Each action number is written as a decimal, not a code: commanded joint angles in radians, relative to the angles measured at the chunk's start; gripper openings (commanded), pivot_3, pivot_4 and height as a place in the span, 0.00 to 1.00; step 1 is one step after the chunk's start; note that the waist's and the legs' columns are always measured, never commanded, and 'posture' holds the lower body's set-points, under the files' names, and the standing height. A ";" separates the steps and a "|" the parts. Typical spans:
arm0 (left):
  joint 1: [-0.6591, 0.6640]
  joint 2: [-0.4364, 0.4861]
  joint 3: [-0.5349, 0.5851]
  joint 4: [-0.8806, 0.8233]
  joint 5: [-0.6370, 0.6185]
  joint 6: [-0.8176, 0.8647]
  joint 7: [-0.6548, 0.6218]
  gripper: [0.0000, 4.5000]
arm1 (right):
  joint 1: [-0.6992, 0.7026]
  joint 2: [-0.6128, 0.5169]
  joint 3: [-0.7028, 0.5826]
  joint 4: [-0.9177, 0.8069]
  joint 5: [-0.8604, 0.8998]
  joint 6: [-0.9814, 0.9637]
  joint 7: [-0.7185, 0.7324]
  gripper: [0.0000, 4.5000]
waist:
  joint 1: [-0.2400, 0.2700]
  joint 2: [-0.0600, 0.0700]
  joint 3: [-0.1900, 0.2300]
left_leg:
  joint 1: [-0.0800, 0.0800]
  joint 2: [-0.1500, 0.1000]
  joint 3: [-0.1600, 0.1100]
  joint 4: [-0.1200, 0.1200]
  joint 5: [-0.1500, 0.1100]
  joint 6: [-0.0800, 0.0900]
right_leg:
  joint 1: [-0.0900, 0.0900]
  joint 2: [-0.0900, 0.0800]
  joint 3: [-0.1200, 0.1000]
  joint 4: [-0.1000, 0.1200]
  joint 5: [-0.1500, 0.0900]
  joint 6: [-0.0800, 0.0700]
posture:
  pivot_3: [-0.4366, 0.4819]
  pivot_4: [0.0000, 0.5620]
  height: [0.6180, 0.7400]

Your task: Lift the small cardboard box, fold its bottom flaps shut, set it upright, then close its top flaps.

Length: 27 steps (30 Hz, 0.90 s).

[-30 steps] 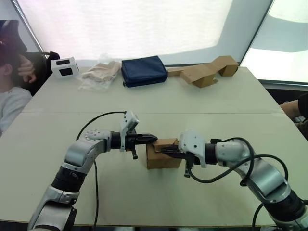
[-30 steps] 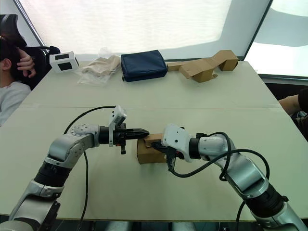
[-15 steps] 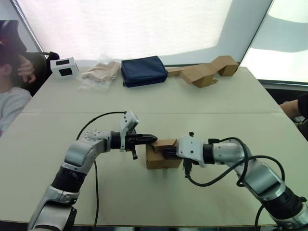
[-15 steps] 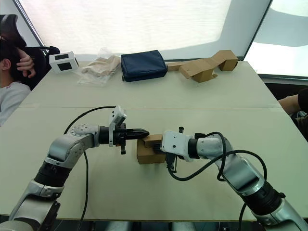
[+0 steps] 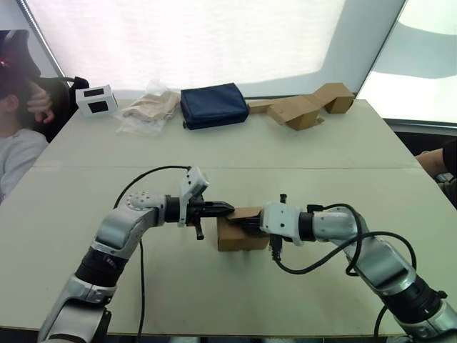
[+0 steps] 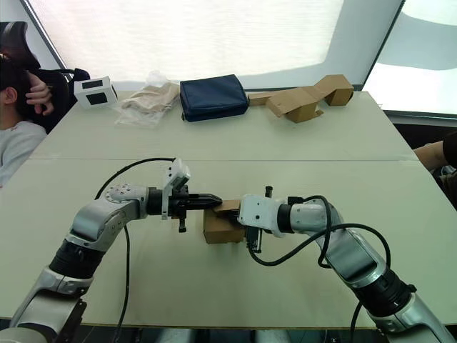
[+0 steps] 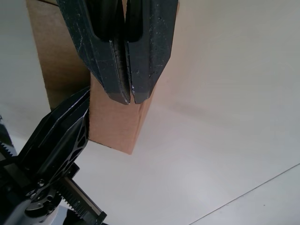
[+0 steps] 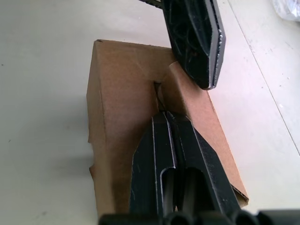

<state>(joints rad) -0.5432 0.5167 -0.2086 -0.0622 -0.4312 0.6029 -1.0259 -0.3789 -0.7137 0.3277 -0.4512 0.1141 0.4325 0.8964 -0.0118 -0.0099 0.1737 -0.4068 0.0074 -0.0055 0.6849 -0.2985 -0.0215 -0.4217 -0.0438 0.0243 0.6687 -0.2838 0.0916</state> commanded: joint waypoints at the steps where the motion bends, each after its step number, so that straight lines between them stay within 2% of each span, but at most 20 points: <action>1: 0.003 0.025 -0.042 -0.009 0.073 -0.074 -0.018 0.02 | 0.014 0.005 -0.059 -0.067 0.093 0.076 0.028 0.00 | 0.000 0.000 0.000 | 0.000 0.000 0.000 0.000 0.000 0.000 | 0.000 0.000 0.000 0.000 0.000 0.000 | 0.48 0.27 1.00; 5: 0.007 0.033 -0.034 -0.017 0.084 -0.094 -0.021 0.02 | 0.015 0.014 -0.140 -0.090 0.189 0.166 0.019 0.00 | 0.000 0.000 0.000 | 0.001 0.000 0.000 0.000 0.000 0.000 | 0.001 0.000 0.000 0.000 0.000 0.000 | 0.48 0.27 1.00; 12: -0.011 0.029 0.079 -0.115 -0.029 0.022 0.029 0.02 | -0.025 0.076 -0.253 -0.058 0.290 0.256 -0.059 0.00 | -0.001 0.000 0.000 | 0.001 0.000 0.000 0.000 0.000 0.000 | 0.001 0.000 0.000 0.000 0.000 0.000 | 0.48 0.27 1.00; 18: 0.009 0.030 0.060 -0.188 -0.029 0.052 0.055 0.02 | -0.035 0.086 -0.191 0.006 0.232 0.221 -0.085 0.00 | 0.000 0.000 0.000 | 0.000 0.000 0.000 0.000 0.000 0.000 | 0.001 0.000 0.000 0.000 0.000 0.000 | 0.48 0.27 1.00; 27: 0.046 0.016 -0.016 -0.146 0.026 0.025 0.057 0.02 | -0.023 0.077 -0.132 0.028 0.207 0.202 -0.064 0.00 | -0.001 0.000 0.000 | 0.001 0.000 0.000 0.000 0.000 0.000 | 0.001 0.000 0.000 0.000 0.000 0.000 | 0.48 0.27 1.00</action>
<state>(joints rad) -0.4992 0.5302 -0.2212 -0.2066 -0.4211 0.6471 -0.9623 -0.4005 -0.6358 0.1958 -0.4082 0.3249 0.6523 0.8284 -0.0129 -0.0099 0.1737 -0.4063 0.0076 -0.0057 0.6849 -0.2985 -0.0214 -0.4209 -0.0438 0.0242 0.6687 -0.2838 0.0916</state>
